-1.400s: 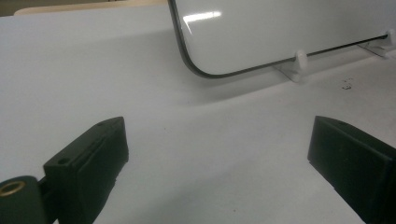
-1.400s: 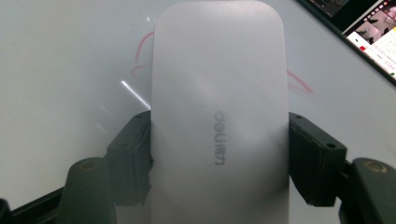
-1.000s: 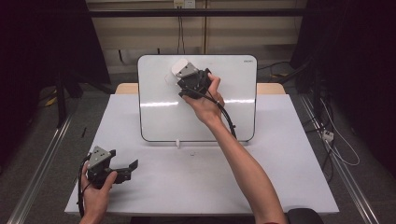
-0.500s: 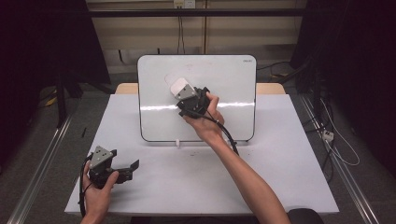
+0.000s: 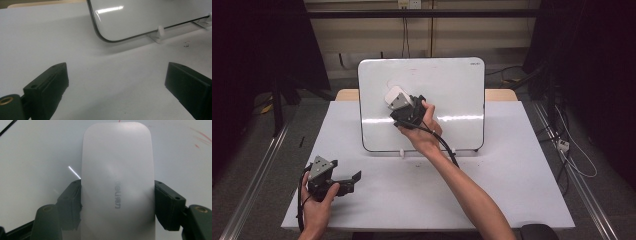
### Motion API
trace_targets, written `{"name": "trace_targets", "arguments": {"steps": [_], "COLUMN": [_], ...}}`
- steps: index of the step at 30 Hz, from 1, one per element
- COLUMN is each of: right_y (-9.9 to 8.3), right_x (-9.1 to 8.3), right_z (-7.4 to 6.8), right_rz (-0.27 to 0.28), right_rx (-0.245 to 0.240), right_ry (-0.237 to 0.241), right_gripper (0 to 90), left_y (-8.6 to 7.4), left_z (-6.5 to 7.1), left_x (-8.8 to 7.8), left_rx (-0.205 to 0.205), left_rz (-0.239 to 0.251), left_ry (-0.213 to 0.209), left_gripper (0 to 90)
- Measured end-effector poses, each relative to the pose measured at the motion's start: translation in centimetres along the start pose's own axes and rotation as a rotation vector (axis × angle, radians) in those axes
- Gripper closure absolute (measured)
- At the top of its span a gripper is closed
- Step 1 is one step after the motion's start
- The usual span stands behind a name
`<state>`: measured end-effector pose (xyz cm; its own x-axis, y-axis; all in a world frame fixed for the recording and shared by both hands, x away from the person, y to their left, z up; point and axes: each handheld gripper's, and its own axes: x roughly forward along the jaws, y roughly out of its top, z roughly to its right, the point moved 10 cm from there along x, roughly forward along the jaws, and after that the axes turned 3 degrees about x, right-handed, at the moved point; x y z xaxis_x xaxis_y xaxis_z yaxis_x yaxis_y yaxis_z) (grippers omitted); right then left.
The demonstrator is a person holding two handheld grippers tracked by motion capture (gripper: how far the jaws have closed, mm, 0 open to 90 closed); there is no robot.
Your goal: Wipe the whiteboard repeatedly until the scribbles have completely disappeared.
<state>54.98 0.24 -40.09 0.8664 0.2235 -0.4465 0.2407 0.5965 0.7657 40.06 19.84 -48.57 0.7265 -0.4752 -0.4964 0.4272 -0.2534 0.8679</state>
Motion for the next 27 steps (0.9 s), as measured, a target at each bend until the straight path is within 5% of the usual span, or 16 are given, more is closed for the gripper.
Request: {"name": "trace_targets", "arguments": {"steps": [12, 27], "right_y": [1.8, 3.6], "right_x": [0.8, 1.0], "right_z": [0.6, 3.9], "right_rz": [-0.013, -0.032], "right_rx": [0.013, 0.109], "right_ry": [-0.004, -0.071], "right_gripper": [31.4, 31.5], "left_y": [-0.1, -0.1], "left_z": [-0.2, -0.3], "left_x": [-0.2, -0.4], "left_rx": [-0.008, -0.016], "left_rz": [-0.001, 0.003], "left_ry": [-0.003, -0.003], "left_gripper": [4.9, 4.9]}}
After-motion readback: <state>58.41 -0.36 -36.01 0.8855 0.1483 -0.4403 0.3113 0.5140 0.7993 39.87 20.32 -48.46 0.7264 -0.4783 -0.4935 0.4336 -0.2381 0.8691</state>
